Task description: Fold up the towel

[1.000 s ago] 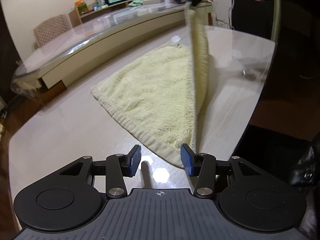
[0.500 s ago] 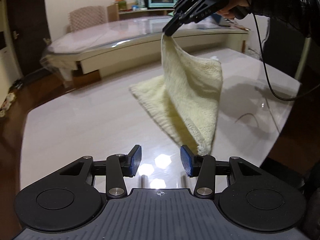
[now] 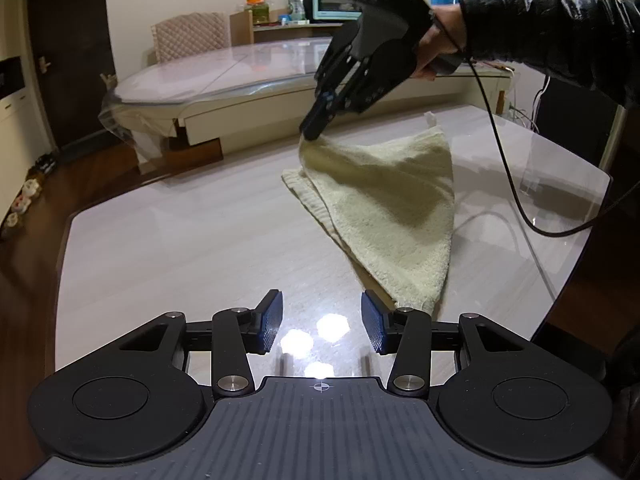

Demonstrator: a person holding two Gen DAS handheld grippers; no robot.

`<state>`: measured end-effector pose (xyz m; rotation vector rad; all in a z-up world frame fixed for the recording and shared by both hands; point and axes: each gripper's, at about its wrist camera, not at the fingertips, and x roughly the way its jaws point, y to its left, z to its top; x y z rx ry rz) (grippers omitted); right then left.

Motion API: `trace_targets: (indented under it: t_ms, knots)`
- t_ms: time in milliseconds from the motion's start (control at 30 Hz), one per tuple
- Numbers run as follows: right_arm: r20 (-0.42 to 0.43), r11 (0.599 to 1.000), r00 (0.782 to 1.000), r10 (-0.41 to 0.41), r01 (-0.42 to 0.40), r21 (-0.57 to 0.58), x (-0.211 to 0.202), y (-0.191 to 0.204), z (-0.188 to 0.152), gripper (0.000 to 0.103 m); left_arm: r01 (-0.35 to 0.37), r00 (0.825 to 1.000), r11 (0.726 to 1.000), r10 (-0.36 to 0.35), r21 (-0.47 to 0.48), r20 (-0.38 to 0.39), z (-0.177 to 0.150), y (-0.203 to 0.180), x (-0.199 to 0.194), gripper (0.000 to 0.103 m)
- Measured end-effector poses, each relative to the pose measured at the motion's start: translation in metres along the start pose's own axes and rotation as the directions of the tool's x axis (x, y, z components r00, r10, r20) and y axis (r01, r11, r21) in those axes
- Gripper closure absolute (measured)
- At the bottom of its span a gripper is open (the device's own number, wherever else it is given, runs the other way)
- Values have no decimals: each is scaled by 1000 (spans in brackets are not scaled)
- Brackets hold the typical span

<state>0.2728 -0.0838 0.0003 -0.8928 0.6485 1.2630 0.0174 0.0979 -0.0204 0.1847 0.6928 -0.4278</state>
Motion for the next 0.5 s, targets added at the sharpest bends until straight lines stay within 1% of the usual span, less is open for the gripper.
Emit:
trace_targets:
  t_ms: [133, 167, 200, 300, 367, 433, 467, 500]
  knots:
    - [10, 1000, 1000, -27, 26, 16, 1, 0, -4, 96, -8, 1000, 1000, 9, -8, 3, -2, 1, -3, 56]
    - [11, 999, 999, -31, 31, 28, 0, -1, -5, 92, -11, 1000, 1000, 11, -10, 4, -2, 2, -3, 56]
    - [9, 998, 999, -34, 33, 54, -2, -4, -5, 83, -13, 1000, 1000, 13, -12, 5, -2, 2, -4, 56]
    - [55, 988, 997, -58, 50, 143, -19, -10, -7, 82, -19, 1000, 1000, 19, -18, 7, -4, 3, -6, 55]
    - [87, 978, 994, -72, 54, 202, -33, -9, -8, 78, -23, 1000, 999, 23, -22, 9, -4, 4, -8, 55]
    - [109, 955, 987, -116, 80, 284, -57, 6, -8, 77, -27, 1000, 999, 28, -26, 10, -5, 5, -9, 55]
    - [119, 946, 984, -131, 88, 312, -67, 16, -8, 77, -30, 999, 999, 30, -28, 11, -6, 5, -10, 55]
    - [123, 945, 984, -129, 84, 315, -72, 30, -7, 77, -32, 999, 999, 32, -30, 12, -6, 5, -10, 55]
